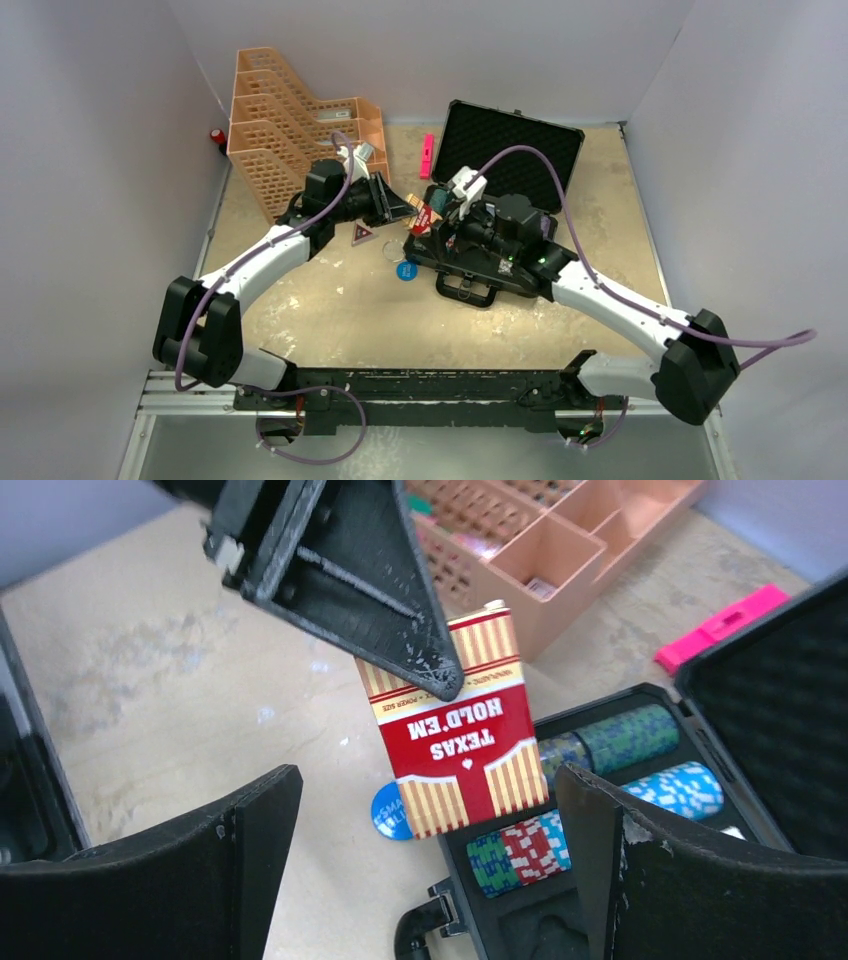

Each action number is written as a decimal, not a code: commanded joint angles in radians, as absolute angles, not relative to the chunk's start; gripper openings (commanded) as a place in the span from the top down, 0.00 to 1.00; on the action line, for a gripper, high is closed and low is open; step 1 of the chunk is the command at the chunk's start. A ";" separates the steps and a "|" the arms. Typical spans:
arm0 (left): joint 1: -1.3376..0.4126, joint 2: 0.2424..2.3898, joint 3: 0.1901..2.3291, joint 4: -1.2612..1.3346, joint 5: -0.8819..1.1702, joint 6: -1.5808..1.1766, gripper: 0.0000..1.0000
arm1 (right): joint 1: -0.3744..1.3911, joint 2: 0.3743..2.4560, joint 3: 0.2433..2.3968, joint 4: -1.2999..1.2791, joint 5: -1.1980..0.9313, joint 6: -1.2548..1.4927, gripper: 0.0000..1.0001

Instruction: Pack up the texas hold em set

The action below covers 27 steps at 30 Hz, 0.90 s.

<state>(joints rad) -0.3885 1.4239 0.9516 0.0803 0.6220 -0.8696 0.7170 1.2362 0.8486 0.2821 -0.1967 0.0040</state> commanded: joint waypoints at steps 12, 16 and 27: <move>-0.605 1.573 0.979 0.371 0.309 -0.949 1.00 | 0.516 1.118 0.865 0.188 0.261 0.445 0.07; -0.670 1.643 1.010 0.418 0.290 -0.972 1.00 | 0.430 1.156 0.907 0.114 0.223 0.515 0.08; -0.758 1.798 1.086 0.474 0.141 -0.979 1.00 | 0.343 1.152 0.848 0.102 0.181 0.595 0.09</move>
<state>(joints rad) -0.7425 1.7828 1.0302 0.3515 0.1951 -0.9760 0.3565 1.1713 0.8539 0.1013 0.1879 0.5556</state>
